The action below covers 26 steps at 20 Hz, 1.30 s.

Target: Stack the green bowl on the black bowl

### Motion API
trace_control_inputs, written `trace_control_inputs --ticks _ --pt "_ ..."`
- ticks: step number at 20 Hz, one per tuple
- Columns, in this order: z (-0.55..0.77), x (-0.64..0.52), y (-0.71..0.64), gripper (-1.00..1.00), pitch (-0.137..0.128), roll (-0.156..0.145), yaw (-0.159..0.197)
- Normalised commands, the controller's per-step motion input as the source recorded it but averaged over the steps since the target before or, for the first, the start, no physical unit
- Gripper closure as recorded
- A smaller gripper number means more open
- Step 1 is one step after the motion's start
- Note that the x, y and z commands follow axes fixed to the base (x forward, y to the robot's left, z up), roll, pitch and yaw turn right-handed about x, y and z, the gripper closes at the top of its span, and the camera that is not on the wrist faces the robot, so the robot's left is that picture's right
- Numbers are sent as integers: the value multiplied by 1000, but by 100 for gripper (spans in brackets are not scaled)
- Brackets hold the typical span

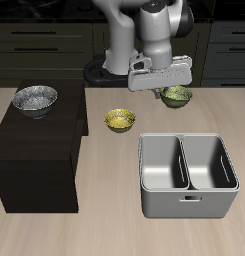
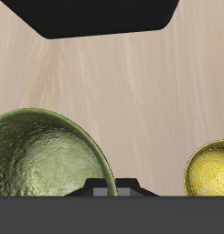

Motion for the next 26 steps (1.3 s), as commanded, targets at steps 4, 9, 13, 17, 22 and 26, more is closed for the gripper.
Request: trace_control_inputs --ticks 4,9,13,17,22,26 --pt "706 -59 -176 100 -112 -45 -4" --pt "582 -35 -108 100 -87 -32 0" --pt "440 -5 -31 100 -33 -6 -3" --pt "299 45 0 100 -4 25 -18" --pt "405 102 -85 100 -24 -1 -10" --pt "335 163 -97 100 49 51 0"
